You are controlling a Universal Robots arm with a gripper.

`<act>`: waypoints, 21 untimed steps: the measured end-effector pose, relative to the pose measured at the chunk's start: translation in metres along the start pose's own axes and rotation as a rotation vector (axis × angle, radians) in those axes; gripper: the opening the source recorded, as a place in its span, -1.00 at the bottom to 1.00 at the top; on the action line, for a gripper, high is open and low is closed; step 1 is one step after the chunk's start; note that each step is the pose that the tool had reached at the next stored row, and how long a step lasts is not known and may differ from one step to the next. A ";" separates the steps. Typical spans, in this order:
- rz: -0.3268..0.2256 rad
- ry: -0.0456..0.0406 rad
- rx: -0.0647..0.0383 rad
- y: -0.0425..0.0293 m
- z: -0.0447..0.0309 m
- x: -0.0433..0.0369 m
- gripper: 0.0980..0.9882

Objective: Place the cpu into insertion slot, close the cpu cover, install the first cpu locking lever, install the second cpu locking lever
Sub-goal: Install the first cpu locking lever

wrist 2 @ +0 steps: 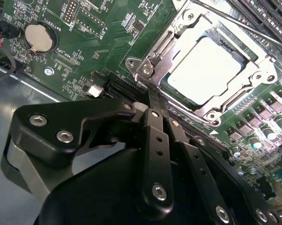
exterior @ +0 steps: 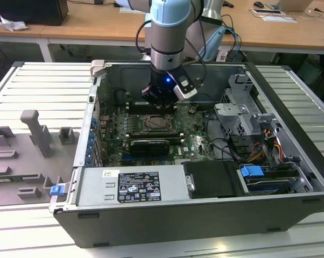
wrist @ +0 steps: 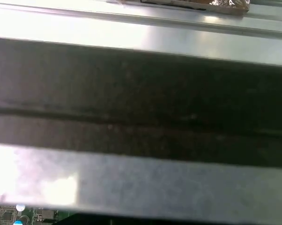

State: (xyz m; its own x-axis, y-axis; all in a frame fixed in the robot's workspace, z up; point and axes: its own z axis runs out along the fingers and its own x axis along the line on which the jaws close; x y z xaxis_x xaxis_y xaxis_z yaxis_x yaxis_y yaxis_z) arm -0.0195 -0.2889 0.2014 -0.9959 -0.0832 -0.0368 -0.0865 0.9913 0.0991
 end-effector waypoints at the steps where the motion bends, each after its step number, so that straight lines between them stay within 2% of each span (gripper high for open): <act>1: 0.000 0.0003 0.002 -0.0001 0.0002 0.0000 -0.98; 6: 0.000 0.0007 0.002 -0.0003 0.0006 -0.0003 -0.98; 12: 0.000 0.0008 0.002 0.0006 -0.0092 -0.0009 -0.98; 21: 0.000 0.0007 0.002 -0.0032 -0.0096 -0.0006 -0.98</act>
State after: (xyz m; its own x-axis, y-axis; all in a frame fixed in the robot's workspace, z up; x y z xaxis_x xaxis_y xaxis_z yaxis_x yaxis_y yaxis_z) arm -0.0189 -0.2930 0.2106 -0.9959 -0.0833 -0.0361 -0.0864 0.9915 0.0970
